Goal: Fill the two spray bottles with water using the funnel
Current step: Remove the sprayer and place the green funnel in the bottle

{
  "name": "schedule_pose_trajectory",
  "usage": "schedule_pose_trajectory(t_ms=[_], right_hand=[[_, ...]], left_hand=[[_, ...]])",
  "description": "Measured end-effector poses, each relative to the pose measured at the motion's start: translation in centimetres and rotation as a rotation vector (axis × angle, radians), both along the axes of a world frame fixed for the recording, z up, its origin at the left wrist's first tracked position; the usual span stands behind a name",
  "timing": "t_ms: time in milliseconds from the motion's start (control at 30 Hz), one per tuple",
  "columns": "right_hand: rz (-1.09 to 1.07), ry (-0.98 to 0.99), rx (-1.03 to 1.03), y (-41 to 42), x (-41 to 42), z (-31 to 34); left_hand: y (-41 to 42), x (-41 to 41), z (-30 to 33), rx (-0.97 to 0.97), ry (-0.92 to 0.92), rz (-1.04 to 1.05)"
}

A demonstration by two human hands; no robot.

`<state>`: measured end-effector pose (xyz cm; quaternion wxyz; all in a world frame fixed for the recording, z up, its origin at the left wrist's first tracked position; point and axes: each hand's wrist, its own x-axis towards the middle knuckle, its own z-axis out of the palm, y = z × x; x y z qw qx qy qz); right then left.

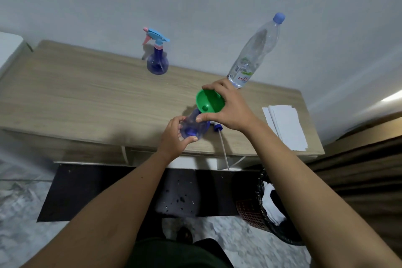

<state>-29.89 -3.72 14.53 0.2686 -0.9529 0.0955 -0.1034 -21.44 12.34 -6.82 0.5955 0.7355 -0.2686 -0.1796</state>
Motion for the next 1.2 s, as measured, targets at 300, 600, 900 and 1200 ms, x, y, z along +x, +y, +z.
schedule_pose_trajectory(t_ms=[300,600,900,1200], right_hand=[[-0.06,-0.056,0.083,0.5,0.2,-1.1],[-0.047,-0.095,0.108,0.3,-0.2,-1.2],[0.0,-0.182,0.156,-0.3,-1.2,-1.5],[0.05,-0.225,0.204,-3.3,-3.4,-0.7]], left_hand=[[0.1,-0.2,0.0,-0.004,-0.004,0.003],[0.1,-0.4,0.2,-0.005,0.016,0.015],[-0.1,-1.5,0.3,-0.001,0.131,0.064],[1.3,-6.5,1.1,0.045,0.076,0.257]])
